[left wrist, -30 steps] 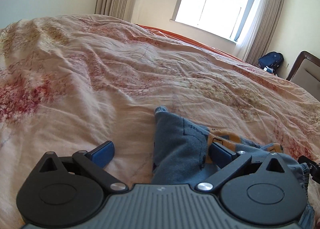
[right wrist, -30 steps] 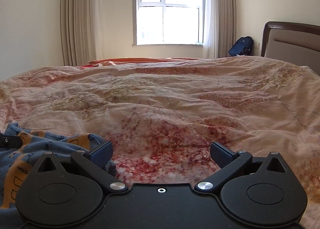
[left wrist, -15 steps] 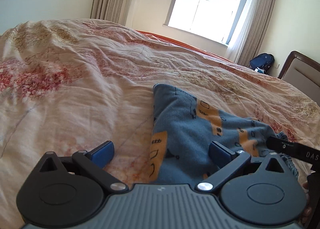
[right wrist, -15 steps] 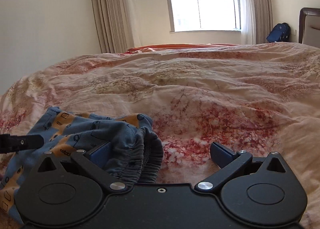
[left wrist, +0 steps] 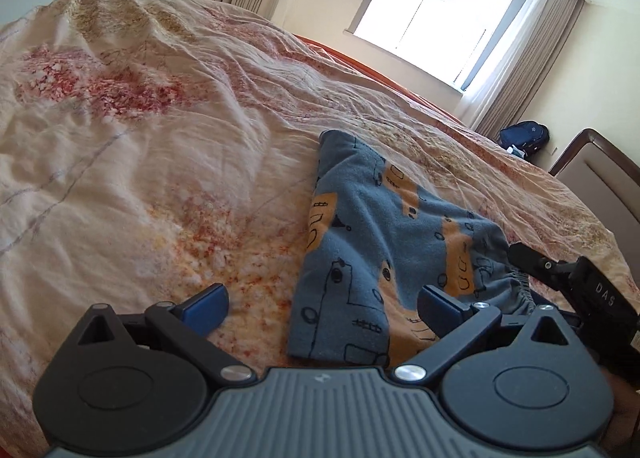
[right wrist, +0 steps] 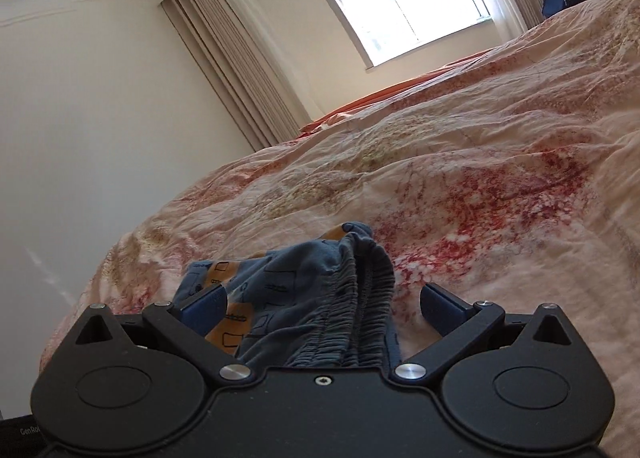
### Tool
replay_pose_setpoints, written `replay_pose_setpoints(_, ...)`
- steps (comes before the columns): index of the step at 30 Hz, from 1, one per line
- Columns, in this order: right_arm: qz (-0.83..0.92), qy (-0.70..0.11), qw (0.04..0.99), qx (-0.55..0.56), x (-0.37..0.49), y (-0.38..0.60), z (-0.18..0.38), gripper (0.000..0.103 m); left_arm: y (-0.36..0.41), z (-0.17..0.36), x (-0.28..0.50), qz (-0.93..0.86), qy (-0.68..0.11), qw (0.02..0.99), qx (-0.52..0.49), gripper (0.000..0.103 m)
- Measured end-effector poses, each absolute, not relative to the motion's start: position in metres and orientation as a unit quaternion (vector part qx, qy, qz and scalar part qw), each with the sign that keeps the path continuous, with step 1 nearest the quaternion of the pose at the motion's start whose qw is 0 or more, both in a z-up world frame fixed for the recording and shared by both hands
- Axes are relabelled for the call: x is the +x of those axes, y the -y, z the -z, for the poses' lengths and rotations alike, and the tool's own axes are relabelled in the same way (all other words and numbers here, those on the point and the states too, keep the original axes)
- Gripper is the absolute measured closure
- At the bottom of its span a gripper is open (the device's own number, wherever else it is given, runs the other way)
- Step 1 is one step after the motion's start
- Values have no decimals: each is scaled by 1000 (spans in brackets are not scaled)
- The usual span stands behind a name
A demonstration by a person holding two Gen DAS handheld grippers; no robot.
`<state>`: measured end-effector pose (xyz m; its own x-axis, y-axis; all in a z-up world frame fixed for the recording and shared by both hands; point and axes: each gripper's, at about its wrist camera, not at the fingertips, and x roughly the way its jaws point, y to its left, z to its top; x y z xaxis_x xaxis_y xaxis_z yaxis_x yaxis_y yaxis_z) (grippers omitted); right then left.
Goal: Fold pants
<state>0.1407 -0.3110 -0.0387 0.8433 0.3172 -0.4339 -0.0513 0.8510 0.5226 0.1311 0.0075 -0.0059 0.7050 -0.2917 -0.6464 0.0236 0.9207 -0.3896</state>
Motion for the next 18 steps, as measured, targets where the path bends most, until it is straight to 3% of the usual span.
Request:
replay_pose_setpoints(9,-92,-289,927,222,153,299,47,0,13,-3,176,160,-369,911,-88,0)
replay_pose_setpoints(18,-140,-280,905,289,162,307,49,0,26,11,206,190,-402,895,-46,0)
